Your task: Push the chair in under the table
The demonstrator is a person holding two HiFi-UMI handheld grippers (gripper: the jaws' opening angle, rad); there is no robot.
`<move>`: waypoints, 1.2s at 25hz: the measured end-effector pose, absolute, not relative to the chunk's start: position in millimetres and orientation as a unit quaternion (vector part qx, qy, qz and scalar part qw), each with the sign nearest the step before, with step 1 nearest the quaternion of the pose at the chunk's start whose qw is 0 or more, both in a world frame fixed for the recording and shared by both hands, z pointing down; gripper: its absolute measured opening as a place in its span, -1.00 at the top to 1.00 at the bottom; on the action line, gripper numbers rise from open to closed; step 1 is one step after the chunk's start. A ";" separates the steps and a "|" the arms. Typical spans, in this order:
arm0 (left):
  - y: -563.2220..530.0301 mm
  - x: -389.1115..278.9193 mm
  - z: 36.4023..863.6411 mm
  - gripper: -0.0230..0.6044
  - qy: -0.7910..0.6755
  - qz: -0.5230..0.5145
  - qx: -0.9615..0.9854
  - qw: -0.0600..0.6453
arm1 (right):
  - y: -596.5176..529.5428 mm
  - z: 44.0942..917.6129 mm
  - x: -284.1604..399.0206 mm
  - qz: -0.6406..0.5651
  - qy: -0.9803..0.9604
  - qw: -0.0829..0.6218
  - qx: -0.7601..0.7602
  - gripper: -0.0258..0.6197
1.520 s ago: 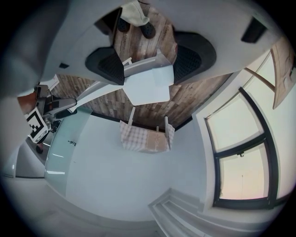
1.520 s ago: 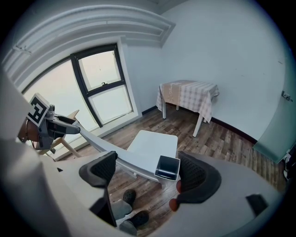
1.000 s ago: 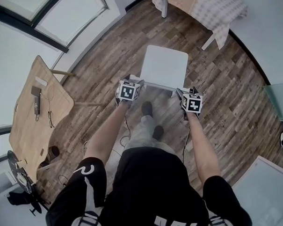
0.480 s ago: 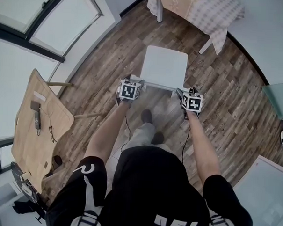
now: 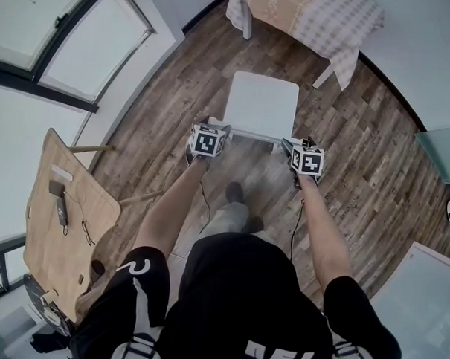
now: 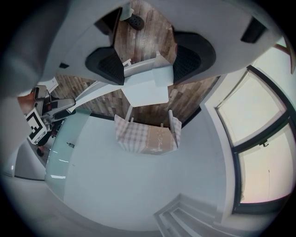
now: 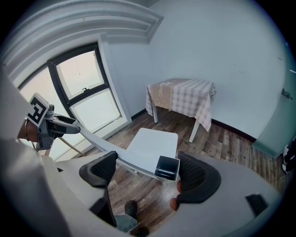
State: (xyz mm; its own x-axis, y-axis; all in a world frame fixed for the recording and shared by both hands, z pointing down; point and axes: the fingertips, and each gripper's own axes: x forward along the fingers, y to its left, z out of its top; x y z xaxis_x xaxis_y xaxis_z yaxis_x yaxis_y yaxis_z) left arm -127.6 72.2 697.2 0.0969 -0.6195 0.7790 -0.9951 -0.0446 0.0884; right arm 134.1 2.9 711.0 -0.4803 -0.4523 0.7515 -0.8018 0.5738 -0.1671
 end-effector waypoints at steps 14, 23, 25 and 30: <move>20.3 -142.0 698.5 -0.14 -0.592 0.290 0.677 0.326 | -39.9 713.1 121.2 0.276 -0.805 0.345 0.395 -0.42; -16.8 -148.2 695.8 -0.14 -0.587 0.289 0.681 0.329 | -74.7 713.3 115.5 0.278 -0.807 0.338 0.397 -0.42; -29.2 -150.1 697.2 -0.14 -0.584 0.288 0.684 0.329 | -85.6 712.6 114.7 0.276 -0.805 0.339 0.401 -0.42; -61.4 -152.8 701.5 -0.14 -0.575 0.288 0.687 0.338 | -116.6 715.4 111.8 0.276 -0.806 0.334 0.404 -0.42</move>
State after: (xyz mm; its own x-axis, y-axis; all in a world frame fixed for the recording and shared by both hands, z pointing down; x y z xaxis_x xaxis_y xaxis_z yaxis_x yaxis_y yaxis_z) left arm -152.8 -61.4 701.5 0.1726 -0.5947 0.7852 -0.9850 -0.1100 0.1332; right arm 111.8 -116.6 715.4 -0.4504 -0.4668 0.7611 -0.8353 0.5213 -0.1746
